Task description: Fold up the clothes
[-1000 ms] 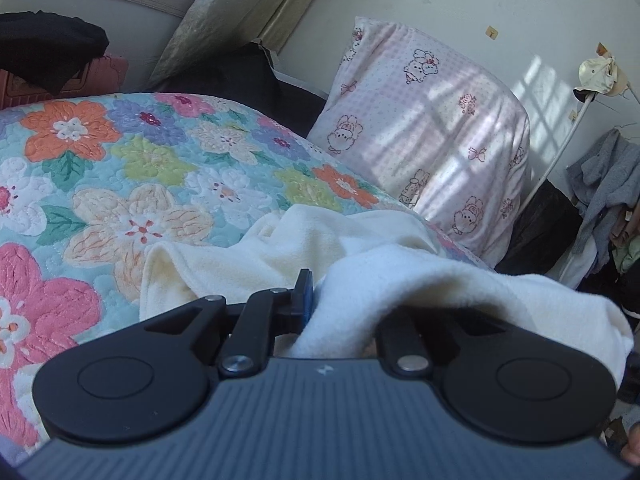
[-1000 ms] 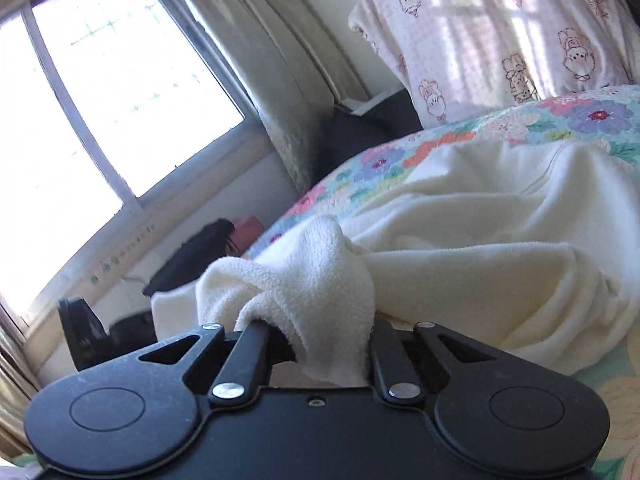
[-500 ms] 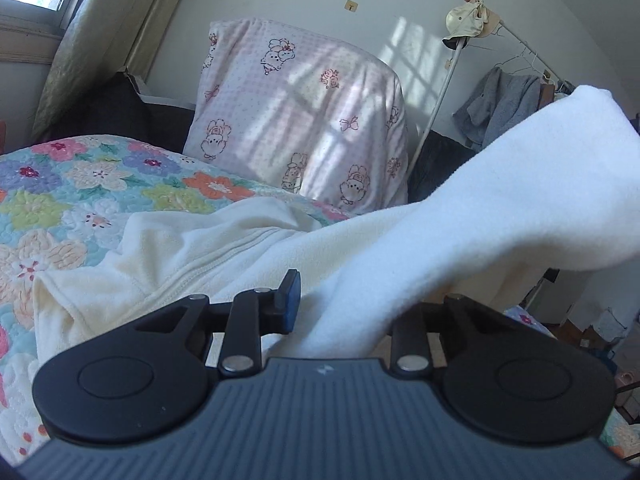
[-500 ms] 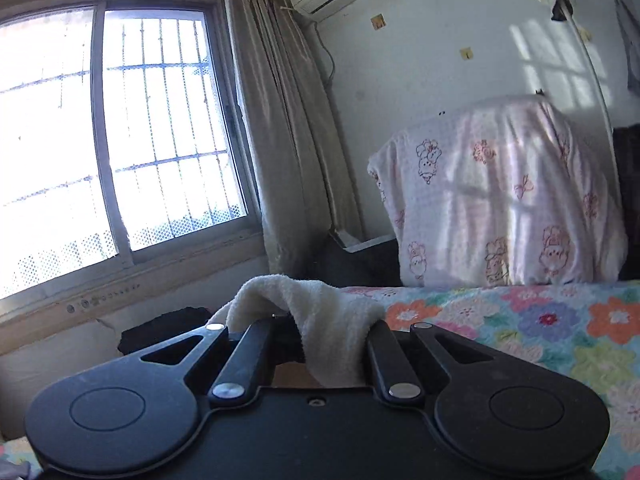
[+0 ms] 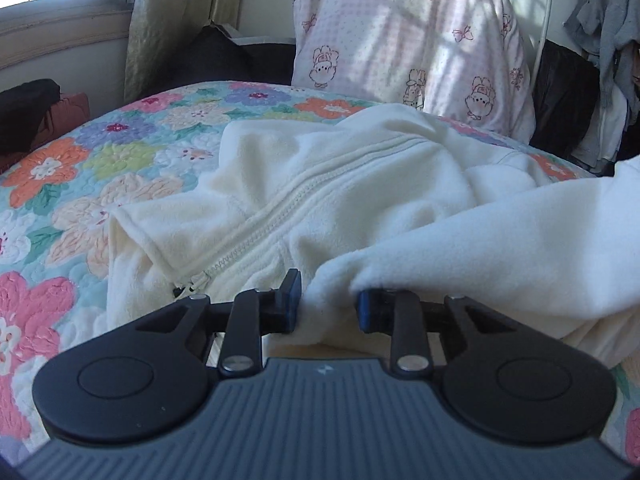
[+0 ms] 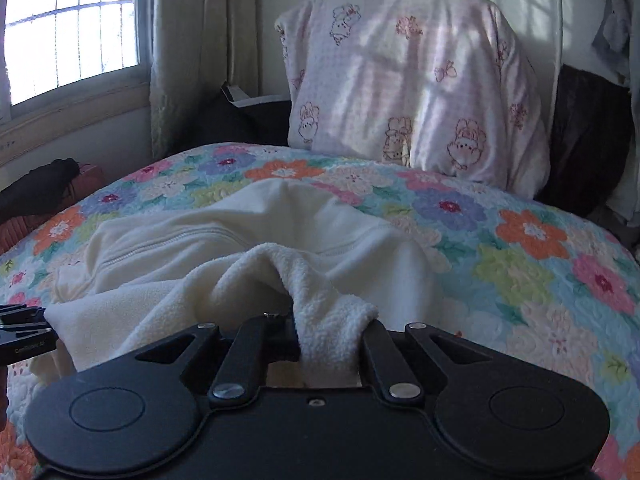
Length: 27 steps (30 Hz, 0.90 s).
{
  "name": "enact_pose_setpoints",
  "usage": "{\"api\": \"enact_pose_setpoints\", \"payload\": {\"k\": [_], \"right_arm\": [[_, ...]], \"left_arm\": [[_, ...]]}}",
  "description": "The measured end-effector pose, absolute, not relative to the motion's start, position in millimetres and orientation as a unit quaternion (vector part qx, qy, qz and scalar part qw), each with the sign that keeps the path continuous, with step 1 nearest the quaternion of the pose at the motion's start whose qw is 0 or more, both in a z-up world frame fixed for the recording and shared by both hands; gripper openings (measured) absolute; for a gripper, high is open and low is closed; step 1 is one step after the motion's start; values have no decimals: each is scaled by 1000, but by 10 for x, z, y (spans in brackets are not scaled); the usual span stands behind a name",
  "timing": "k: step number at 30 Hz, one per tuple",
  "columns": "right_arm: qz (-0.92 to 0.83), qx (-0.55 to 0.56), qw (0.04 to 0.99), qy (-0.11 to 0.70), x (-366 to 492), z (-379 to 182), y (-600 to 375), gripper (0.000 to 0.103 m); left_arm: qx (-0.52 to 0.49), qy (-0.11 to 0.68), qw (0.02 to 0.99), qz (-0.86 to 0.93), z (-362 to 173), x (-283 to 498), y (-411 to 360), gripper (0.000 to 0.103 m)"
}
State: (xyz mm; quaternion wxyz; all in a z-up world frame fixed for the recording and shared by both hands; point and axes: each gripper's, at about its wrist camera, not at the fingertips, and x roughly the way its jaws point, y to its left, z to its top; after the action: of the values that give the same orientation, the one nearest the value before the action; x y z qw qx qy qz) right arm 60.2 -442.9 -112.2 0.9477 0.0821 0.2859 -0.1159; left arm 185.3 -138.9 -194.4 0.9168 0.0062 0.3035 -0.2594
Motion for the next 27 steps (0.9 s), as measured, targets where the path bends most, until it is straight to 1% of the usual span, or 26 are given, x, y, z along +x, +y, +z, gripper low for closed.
{"api": "enact_pose_setpoints", "payload": {"k": [5, 7, 8, 9, 10, 13, 16, 18, 19, 20, 21, 22, 24, 25, 26, 27], "right_arm": [[-117, 244, 918, 290, 496, -1578, -4887, 5], [-115, 230, 921, 293, 431, -1566, -4872, 4], [-115, 219, 923, 294, 400, -1554, -4856, 4], [-119, 172, 932, 298, 383, -1494, -4772, 4], [-128, 102, 939, 303, 380, -1402, -4659, 3], [-162, -25, 938, 305, 248, -1175, -4410, 3], [-200, -69, 933, 290, 40, -844, -4342, 3], [-224, -63, 931, 282, -95, -580, -4295, 3], [-226, -49, 933, 275, -180, -404, -4235, 3], [-223, -62, 937, 263, -242, -286, -4125, 2], [-219, -77, 939, 253, -295, -177, -4014, 3], [-210, -112, 937, 257, -273, -156, -3915, 4], [-166, -176, 920, 307, -74, -319, -3886, 25], [-156, -197, 909, 332, 58, -498, -3960, 28], [-154, -201, 901, 353, 158, -667, -4055, 36], [-150, -190, 888, 392, 305, -901, -4207, 39]], "left_arm": [[22, 301, 916, -263, -1985, 1850, -1464, 28], [21, 316, 906, -280, -1949, 1833, -1468, 27], [25, 333, 892, -303, -1920, 1824, -1478, 26], [33, 342, 879, -331, -1879, 1791, -1491, 24], [37, 334, 874, -351, -1809, 1686, -1505, 24], [43, 315, 857, -407, -1622, 1392, -1549, 24], [37, 310, 841, -442, -1558, 1194, -1628, 24], [53, 301, 839, -450, -1571, 1095, -1730, 24], [75, 300, 845, -437, -1618, 1077, -1797, 26], [98, 298, 849, -424, -1664, 1059, -1864, 28], [120, 297, 854, -411, -1711, 1041, -1930, 34], [130, 307, 852, -403, -1779, 1065, -1962, 35], [150, 327, 849, -387, -1914, 1113, -2024, 36], [159, 337, 848, -378, -1981, 1138, -2055, 37], [158, 344, 847, -373, -2024, 1179, -2056, 39], [154, 344, 850, -369, -2026, 1206, -2040, 40]]}}
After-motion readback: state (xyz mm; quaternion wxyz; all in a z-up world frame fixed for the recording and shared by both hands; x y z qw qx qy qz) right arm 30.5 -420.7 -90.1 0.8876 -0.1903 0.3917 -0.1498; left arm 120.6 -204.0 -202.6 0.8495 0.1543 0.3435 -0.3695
